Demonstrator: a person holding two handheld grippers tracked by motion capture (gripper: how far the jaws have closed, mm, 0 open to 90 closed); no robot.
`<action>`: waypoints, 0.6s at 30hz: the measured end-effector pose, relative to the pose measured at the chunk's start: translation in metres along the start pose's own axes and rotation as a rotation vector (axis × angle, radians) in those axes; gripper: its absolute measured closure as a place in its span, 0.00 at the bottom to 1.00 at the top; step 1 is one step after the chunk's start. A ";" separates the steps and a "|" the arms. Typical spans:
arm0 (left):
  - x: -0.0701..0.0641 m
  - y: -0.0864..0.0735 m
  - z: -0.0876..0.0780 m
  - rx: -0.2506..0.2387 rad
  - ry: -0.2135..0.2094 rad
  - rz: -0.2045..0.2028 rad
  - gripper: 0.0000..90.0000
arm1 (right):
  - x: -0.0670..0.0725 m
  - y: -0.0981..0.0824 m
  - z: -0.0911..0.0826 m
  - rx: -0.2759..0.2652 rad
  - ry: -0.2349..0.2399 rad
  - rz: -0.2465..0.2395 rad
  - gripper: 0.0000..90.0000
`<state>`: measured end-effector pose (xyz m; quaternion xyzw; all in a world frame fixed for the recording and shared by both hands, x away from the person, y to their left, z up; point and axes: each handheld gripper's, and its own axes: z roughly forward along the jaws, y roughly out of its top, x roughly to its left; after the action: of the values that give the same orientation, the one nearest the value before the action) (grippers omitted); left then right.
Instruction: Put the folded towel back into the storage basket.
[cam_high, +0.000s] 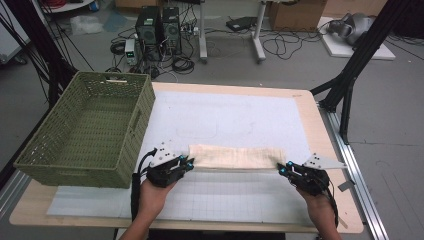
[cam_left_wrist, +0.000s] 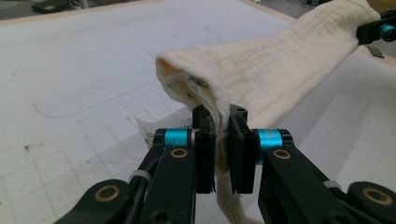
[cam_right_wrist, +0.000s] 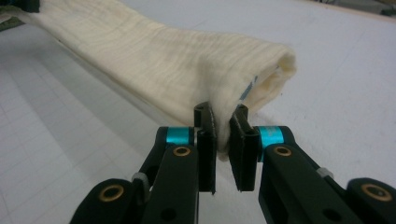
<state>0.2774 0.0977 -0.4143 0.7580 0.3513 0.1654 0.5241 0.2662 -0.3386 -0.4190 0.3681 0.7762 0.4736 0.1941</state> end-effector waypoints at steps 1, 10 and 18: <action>0.000 0.002 -0.001 -0.005 0.002 0.004 0.91 | 0.000 0.002 0.000 -0.008 0.001 -0.001 0.91; 0.007 0.011 -0.019 -0.055 0.017 0.004 0.91 | -0.002 0.017 0.007 -0.067 0.044 -0.052 0.91; 0.008 0.020 -0.039 -0.083 0.045 0.015 0.91 | -0.003 0.042 0.019 -0.090 0.056 -0.084 0.91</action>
<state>0.2661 0.1256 -0.3820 0.7344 0.3502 0.2005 0.5457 0.2967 -0.3175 -0.3912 0.3126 0.7742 0.5095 0.2083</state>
